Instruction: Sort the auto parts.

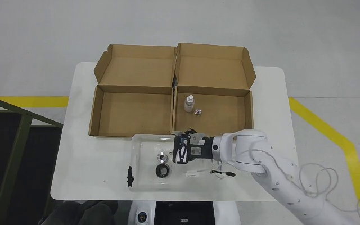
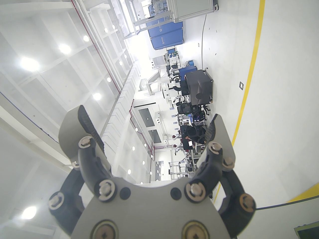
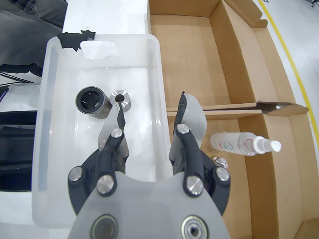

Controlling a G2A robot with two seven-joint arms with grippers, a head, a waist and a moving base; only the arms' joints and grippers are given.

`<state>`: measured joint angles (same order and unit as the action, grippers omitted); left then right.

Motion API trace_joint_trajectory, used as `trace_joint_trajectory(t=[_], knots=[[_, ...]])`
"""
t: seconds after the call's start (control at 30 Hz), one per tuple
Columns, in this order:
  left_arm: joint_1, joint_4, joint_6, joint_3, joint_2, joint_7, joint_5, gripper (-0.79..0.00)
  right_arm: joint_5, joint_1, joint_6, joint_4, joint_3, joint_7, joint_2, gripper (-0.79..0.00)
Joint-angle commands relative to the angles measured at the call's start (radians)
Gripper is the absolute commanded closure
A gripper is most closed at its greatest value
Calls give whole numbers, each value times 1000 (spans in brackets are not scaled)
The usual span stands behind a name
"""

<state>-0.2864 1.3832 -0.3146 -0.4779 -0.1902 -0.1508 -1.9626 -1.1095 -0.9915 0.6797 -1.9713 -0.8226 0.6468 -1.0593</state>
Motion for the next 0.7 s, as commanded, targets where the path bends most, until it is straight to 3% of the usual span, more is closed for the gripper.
trace_joint_trajectory(t=[0.0,0.23,0.67], knots=[[0,0,0,0,0,0,0,-785,-11,11,-3,8,26,0,-7,-391],[0,0,0,0,0,0,0,-785,-35,49,-13,60,110,0,-34,-379],[0,0,0,0,0,0,0,-785,-69,62,-20,133,168,17,-59,-351]])
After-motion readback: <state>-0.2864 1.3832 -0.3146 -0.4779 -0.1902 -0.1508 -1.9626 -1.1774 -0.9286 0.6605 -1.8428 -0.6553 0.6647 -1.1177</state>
